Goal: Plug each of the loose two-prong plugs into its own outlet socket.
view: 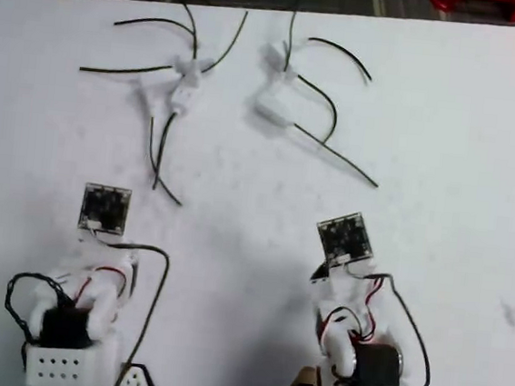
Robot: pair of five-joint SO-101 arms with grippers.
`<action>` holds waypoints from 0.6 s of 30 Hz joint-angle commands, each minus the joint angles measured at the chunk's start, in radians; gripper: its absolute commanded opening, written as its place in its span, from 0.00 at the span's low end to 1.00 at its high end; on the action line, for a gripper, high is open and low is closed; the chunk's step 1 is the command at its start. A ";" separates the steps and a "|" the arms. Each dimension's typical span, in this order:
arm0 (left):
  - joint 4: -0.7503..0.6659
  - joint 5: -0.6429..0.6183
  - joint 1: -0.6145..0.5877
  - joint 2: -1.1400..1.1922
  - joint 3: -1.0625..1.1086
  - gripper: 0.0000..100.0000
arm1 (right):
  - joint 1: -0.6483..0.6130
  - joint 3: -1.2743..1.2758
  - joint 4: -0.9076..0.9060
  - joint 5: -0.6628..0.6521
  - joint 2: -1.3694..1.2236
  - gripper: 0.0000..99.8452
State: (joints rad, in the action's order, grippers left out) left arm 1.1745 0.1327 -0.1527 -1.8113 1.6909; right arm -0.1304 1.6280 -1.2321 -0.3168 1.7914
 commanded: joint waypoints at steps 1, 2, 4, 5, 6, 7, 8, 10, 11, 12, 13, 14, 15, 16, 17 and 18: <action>0.011 0.011 -0.004 -0.008 0.003 0.02 | 0.028 0.040 -0.005 0.005 0.010 0.02; 0.032 0.011 -0.005 -0.008 0.003 0.02 | 0.047 0.061 0.005 0.005 0.010 0.02; 0.075 0.011 -0.008 -0.008 0.003 0.02 | 0.090 0.063 0.005 0.005 0.007 0.02; 0.081 0.015 -0.008 -0.008 0.003 0.02 | 0.102 0.063 0.005 0.005 0.007 0.02; 0.081 0.015 -0.008 -0.008 0.003 0.02 | 0.111 0.063 0.002 0.005 0.004 0.02; 0.084 0.017 -0.007 -0.008 0.003 0.02 | 0.113 0.063 -0.012 0.005 0.004 0.02; 0.087 0.017 -0.004 -0.008 0.003 0.02 | 0.114 0.063 -0.022 0.005 0.004 0.02; 0.095 0.014 -0.008 -0.007 0.003 0.02 | 0.108 0.063 -0.027 0.005 0.004 0.02; 0.110 0.012 -0.008 -0.007 0.003 0.02 | 0.105 0.063 -0.028 0.005 0.004 0.02; 0.112 0.011 -0.008 -0.007 0.003 0.02 | 0.105 0.063 -0.028 0.005 0.004 0.02; 0.112 0.011 -0.008 -0.007 0.003 0.02 | 0.104 0.063 -0.030 0.006 0.004 0.02; 0.112 0.011 -0.008 -0.007 0.003 0.02 | 0.102 0.063 -0.030 0.012 0.004 0.02; 0.112 0.011 -0.008 -0.007 0.003 0.02 | 0.099 0.063 -0.030 0.014 0.004 0.02; 0.112 0.011 -0.008 -0.007 0.003 0.02 | 0.096 0.063 -0.030 0.014 0.004 0.02; 0.112 0.011 -0.008 -0.007 0.003 0.02 | 0.102 0.063 -0.030 0.014 0.004 0.02; 0.112 0.011 -0.008 -0.007 0.003 0.02 | 0.102 0.063 -0.030 0.014 0.004 0.02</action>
State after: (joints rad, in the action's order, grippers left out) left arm 1.2804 0.1389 -0.1527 -1.8205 1.6955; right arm -0.0292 1.6801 -1.2597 -0.3107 1.7898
